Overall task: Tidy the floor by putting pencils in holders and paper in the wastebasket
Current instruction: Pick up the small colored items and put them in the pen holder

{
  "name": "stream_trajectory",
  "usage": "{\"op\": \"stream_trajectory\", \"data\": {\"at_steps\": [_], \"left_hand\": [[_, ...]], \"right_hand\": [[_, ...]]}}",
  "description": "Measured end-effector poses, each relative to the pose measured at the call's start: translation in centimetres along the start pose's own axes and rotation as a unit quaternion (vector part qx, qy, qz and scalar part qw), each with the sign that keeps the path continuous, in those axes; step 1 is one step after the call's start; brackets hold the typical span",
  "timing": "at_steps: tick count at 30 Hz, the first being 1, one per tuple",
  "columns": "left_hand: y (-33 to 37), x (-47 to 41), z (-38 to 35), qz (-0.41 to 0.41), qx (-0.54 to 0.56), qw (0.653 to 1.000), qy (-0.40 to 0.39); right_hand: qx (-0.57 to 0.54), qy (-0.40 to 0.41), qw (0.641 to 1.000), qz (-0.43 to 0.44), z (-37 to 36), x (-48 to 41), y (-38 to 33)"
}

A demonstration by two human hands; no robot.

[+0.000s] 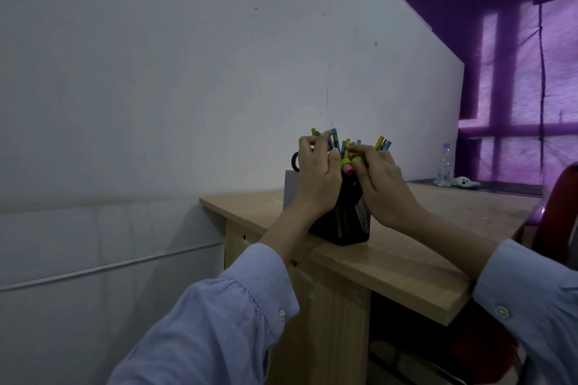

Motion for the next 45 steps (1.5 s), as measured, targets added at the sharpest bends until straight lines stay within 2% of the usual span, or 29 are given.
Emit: {"op": "stream_trajectory", "data": {"at_steps": [10, 13, 20, 26, 34, 38, 42, 45], "left_hand": [[-0.7, -0.8, 0.0, 0.06, 0.003, 0.998, 0.002], [-1.3, -0.2, 0.0, 0.068, 0.021, 0.997, -0.001], [-0.8, 0.9, 0.8, 0.037, 0.07, 0.996, 0.031], [-1.5, 0.8, 0.0, 0.046, 0.098, 0.994, -0.016], [-1.8, 0.8, -0.3, 0.024, 0.061, 0.997, -0.034], [-1.5, 1.1, -0.2, 0.014, 0.077, 0.997, -0.015], [-1.3, 1.2, -0.1, 0.009, 0.073, 0.997, -0.033], [-0.2, 1.4, -0.6, -0.047, -0.011, 0.998, -0.047]], "right_hand": [[0.012, -0.03, 0.999, -0.014, -0.2, 0.1, 0.2], [0.034, -0.034, 0.999, 0.005, -0.3, 0.2, 0.0], [0.038, -0.023, 0.998, 0.041, 0.0, 0.4, -0.5], [0.052, -0.044, 0.996, 0.066, 0.2, 1.1, -0.8], [0.085, -0.015, 0.992, 0.096, 0.7, 1.6, -1.0], [0.094, 0.01, 0.992, 0.084, 1.5, 1.6, -0.6], [0.069, 0.021, 0.995, 0.064, 2.0, 1.5, 0.0], [0.048, 0.027, 0.997, 0.061, 2.2, 1.4, -0.1]]}}
Point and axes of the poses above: each hand's wrist, its own x-axis away from the middle knuckle, its own z-axis out of the back of the hand, y = z × x, the point moved 8 cm from there along -x, towards the middle knuckle, and after that the axes turned 13 degrees about -x, right-handed, at the moved point
